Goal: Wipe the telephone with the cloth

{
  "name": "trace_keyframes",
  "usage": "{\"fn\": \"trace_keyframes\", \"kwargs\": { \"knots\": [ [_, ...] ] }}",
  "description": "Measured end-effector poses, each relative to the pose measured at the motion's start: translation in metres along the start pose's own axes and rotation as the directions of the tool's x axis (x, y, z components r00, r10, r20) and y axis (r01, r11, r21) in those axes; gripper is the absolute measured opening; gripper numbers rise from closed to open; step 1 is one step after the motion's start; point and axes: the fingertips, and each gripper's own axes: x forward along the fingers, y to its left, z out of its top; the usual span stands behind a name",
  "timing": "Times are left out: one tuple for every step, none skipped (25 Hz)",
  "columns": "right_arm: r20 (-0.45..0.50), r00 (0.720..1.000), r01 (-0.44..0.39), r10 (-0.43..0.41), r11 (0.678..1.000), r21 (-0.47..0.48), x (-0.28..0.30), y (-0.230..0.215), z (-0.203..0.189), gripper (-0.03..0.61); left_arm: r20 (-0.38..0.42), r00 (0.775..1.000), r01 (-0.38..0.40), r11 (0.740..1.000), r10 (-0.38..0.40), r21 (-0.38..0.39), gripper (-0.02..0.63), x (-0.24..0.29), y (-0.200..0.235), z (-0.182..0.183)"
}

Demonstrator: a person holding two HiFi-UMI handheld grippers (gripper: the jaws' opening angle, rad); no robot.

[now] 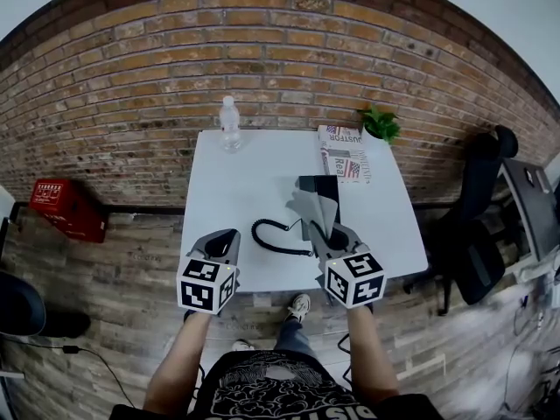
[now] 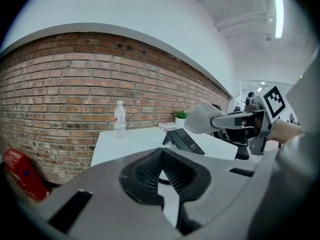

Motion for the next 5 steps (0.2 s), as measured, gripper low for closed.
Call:
{"fn": "trace_keyframes", "kwargs": {
  "knots": [
    [-0.001,1.0,-0.001,0.001,1.0,-0.001,0.0006,0.0006,0.0003,0.011,0.0,1.0,0.001,1.0,-0.001,0.0,0.006,0.0001,0.0002,0.0006],
    [-0.003,1.0,-0.003,0.003,1.0,-0.002,0.0015,0.0013,0.0006,0.011,0.0,1.0,0.001,1.0,-0.001,0.0,0.006,0.0001,0.0008,0.0011],
    [-0.004,1.0,-0.006,0.006,1.0,-0.003,0.0025,0.0021,0.0007,0.011,-0.001,1.0,0.001,1.0,-0.001,0.0,0.006,0.0001,0.0017,0.0015],
    [-0.005,1.0,-0.008,0.008,1.0,-0.003,0.0035,0.003,0.0008,0.011,-0.001,1.0,0.0,1.0,0.0,-0.001,0.006,0.0002,0.0027,0.002],
    [-0.007,1.0,-0.01,0.01,1.0,-0.004,0.0045,0.0037,0.0009,0.011,-0.002,1.0,0.0,1.0,0.0,-0.001,0.006,0.0003,0.0038,0.0025]
  ]
}}
